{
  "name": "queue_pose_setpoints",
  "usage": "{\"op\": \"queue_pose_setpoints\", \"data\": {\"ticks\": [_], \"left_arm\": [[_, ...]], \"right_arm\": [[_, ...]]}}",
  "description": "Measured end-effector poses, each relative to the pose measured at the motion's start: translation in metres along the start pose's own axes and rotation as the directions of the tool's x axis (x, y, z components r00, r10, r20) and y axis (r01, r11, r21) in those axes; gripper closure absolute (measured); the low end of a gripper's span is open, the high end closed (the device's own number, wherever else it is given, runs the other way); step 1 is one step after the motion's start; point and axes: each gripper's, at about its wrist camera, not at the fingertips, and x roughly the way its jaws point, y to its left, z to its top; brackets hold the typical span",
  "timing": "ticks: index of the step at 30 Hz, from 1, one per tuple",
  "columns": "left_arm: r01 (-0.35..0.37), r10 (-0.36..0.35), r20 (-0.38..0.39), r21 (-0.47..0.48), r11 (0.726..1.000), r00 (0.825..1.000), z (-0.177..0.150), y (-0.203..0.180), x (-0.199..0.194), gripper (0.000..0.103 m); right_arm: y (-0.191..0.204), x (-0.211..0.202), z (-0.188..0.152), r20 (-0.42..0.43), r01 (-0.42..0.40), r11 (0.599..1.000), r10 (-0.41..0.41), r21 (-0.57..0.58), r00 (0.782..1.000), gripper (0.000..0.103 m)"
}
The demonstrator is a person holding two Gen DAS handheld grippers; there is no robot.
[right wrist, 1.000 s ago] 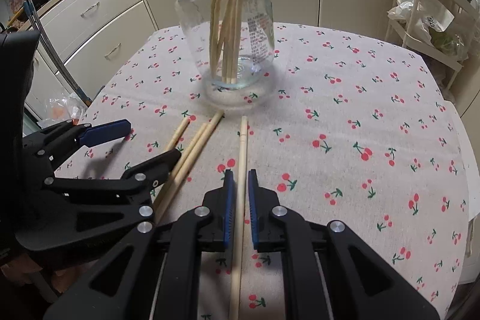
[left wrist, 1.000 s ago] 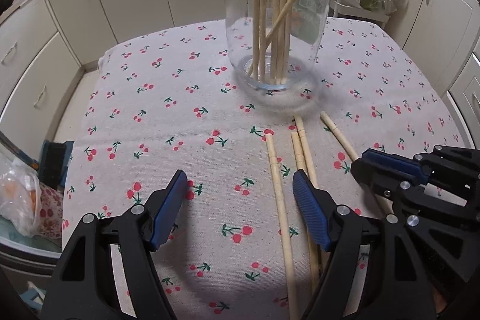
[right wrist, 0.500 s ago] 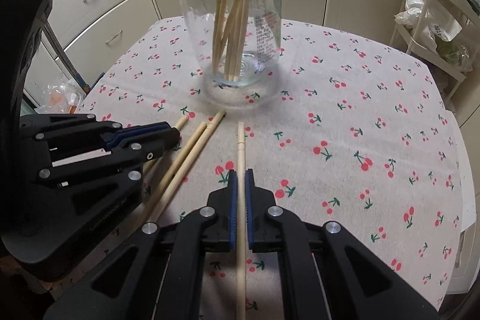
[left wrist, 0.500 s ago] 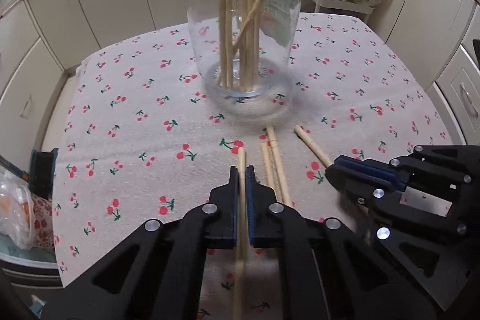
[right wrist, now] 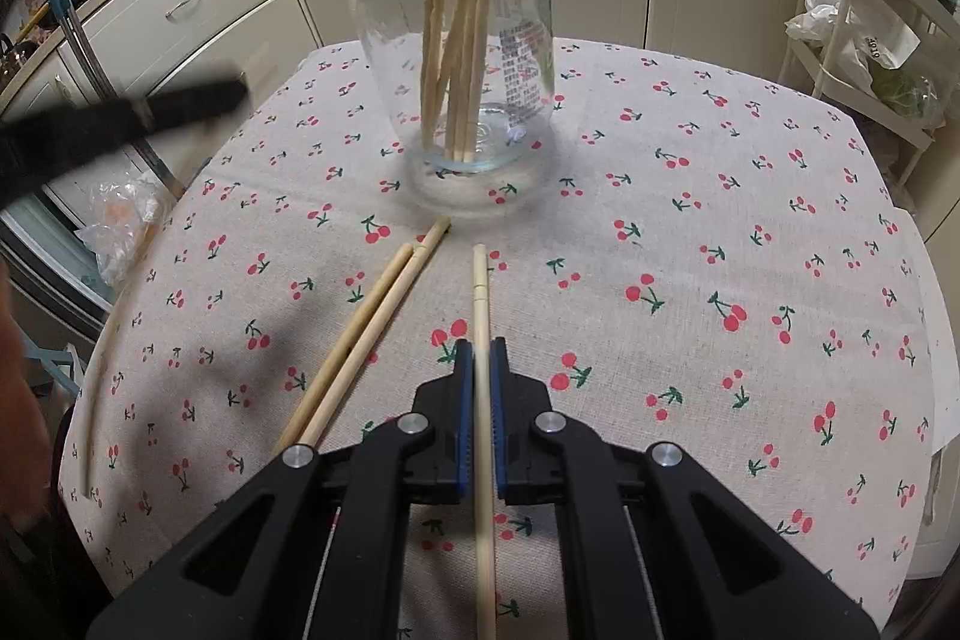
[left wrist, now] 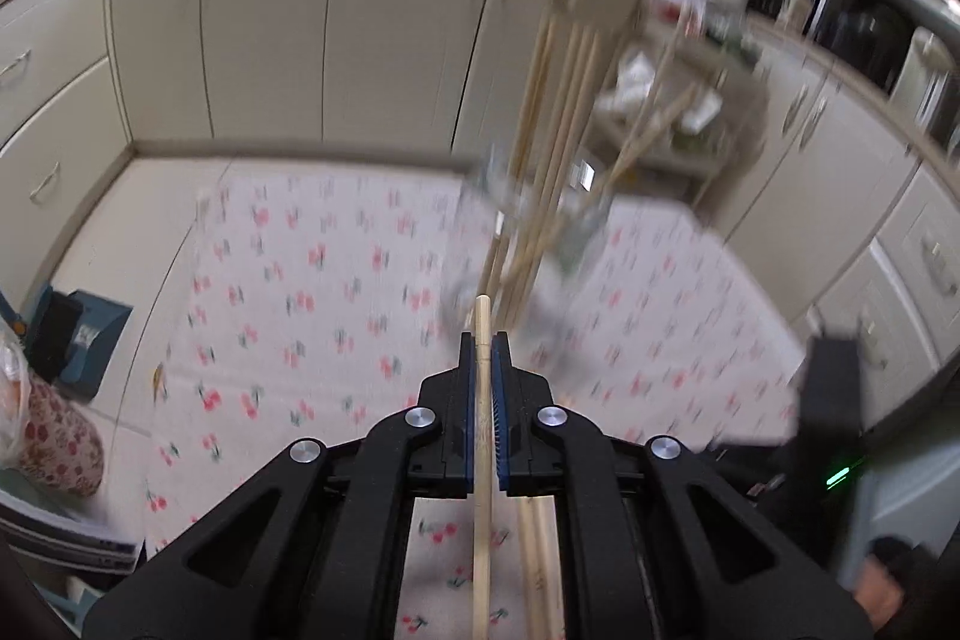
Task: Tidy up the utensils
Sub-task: 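Lift the left tool's stick over the jar and release it while the right tool holds its stick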
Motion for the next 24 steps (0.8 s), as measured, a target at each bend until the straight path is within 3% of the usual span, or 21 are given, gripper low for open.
{"op": "queue_pose_setpoints", "data": {"ticks": [4,11,21,24], "left_arm": [[0.053,-0.051,0.12,-0.016,0.998,0.991,0.02,-0.003,-0.022,0.098],[0.086,-0.077,0.289,-0.019,0.996,0.954,0.056,-0.012,-0.05,0.098],[0.07,-0.076,0.351,0.03,0.997,0.933,0.081,-0.04,-0.047,0.098],[0.076,-0.082,0.387,0.029,0.997,0.918,0.092,-0.045,-0.049,0.098]], "right_arm": [[-0.002,0.0,-0.001,0.001,-0.005,1.0,0.005,0.007,1.0,0.097],[-0.003,0.001,-0.001,0.005,-0.008,1.0,0.008,0.013,1.0,0.097],[-0.004,0.0,-0.001,0.007,-0.009,1.0,0.009,0.013,1.0,0.097],[-0.004,0.0,-0.001,0.008,-0.005,1.0,0.005,0.009,1.0,0.097]]}}
